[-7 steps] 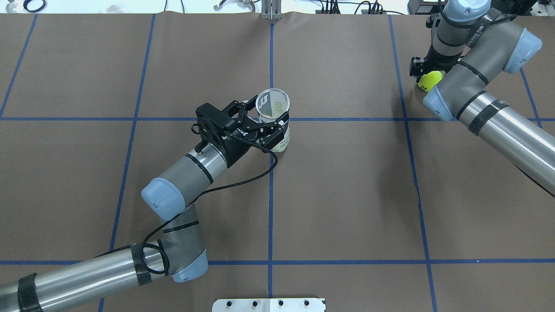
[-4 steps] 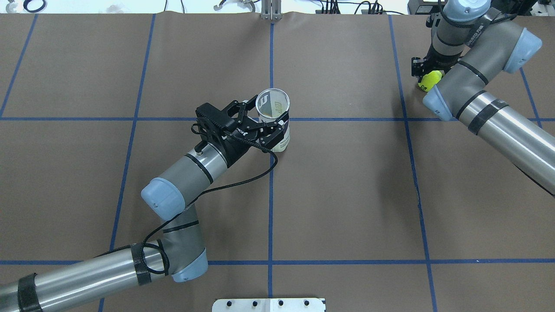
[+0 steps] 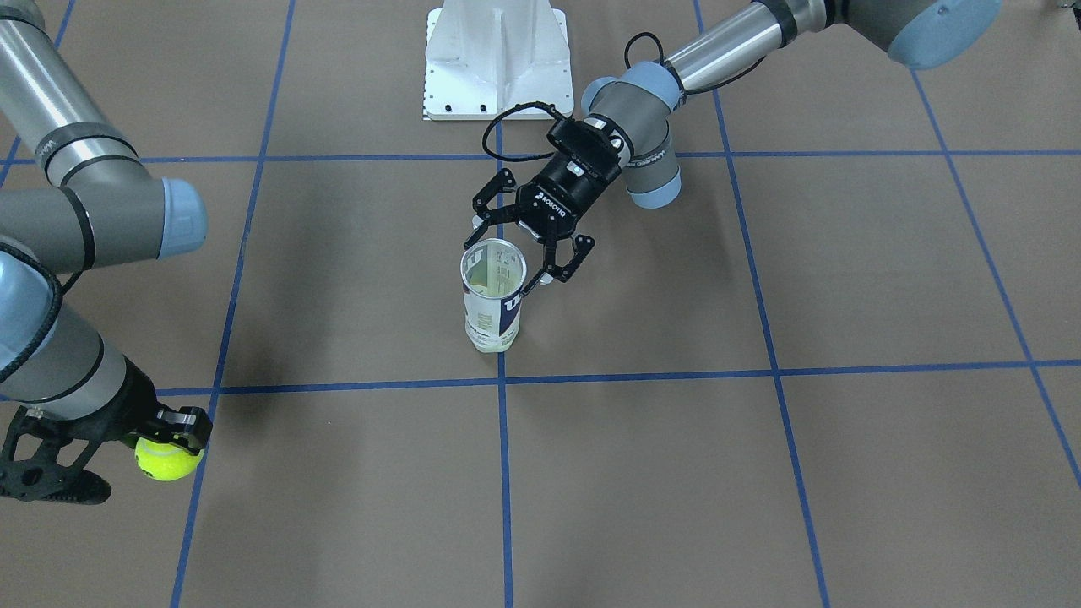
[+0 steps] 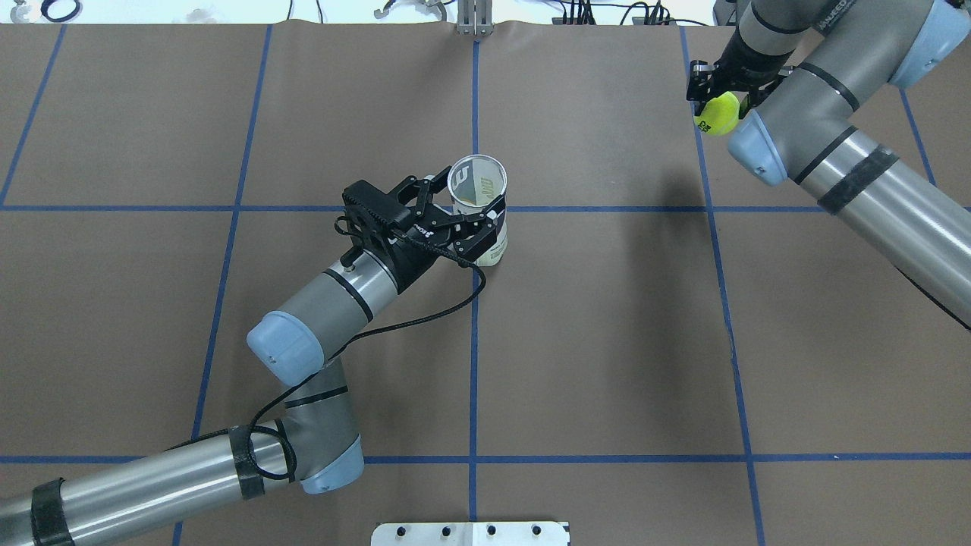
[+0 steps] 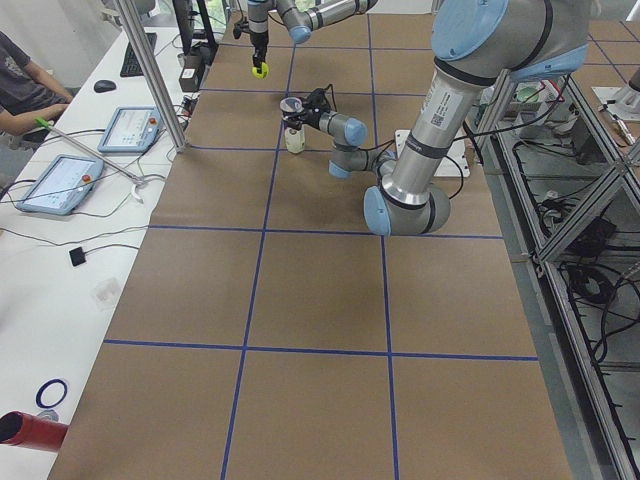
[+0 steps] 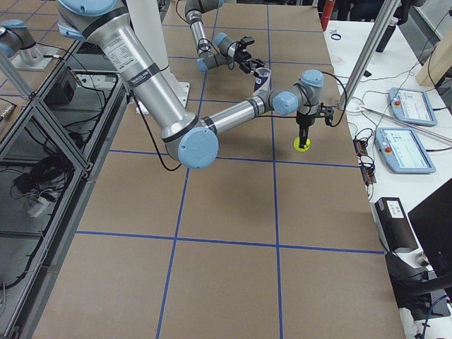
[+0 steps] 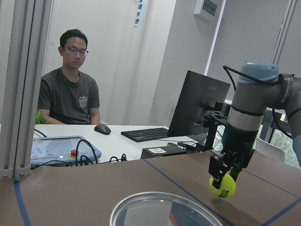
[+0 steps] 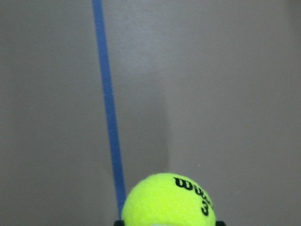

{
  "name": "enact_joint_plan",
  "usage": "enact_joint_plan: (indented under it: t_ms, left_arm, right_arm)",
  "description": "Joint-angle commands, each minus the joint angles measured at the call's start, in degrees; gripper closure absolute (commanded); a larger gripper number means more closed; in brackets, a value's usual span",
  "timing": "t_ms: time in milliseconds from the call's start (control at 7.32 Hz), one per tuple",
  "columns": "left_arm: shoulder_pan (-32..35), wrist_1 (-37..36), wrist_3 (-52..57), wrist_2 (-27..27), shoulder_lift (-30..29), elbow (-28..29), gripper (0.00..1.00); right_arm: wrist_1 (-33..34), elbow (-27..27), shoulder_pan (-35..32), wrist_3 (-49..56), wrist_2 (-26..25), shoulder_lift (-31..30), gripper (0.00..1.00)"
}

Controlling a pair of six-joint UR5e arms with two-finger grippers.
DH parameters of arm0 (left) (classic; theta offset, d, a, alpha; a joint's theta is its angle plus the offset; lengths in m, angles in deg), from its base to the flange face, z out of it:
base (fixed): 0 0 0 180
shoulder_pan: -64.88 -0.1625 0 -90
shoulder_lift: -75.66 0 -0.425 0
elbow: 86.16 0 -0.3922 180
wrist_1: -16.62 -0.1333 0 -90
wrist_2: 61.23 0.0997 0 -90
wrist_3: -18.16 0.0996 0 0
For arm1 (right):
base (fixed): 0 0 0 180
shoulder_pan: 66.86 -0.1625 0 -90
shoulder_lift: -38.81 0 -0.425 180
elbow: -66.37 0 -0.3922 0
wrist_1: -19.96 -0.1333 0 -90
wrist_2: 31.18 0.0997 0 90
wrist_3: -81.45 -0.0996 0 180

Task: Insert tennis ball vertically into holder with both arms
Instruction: 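Carry the second ball with the right gripper above the tube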

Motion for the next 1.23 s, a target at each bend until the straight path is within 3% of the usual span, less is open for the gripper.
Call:
enact_joint_plan:
  t_ms: [0, 137, 410, 683, 1092]
  left_arm:
    - [-0.1, 0.0, 0.0, 0.1, -0.1, 0.0, 0.09]
    - [-0.1, 0.0, 1.1, 0.0, -0.3, 0.0, 0.09]
    - [-0.1, 0.0, 1.4, 0.0, -0.3, 0.1, 0.10]
    - [-0.2, 0.0, 1.5, 0.0, -0.1, 0.1, 0.10]
    - [-0.2, 0.0, 1.5, 0.0, -0.1, 0.1, 0.11]
  right_arm:
    - [3.7, -12.3, 2.0, -14.8, 7.2, 0.4, 1.00]
    - [3.7, -15.8, 4.3, -20.7, 8.3, 1.5, 1.00]
    - [3.6, -17.6, 8.6, -30.9, 8.3, 6.6, 1.00]
    - [3.6, -20.1, 10.5, -31.9, 8.3, 7.7, 1.00]
    - [3.6, -19.4, 13.0, -32.0, 7.7, 9.9, 1.00]
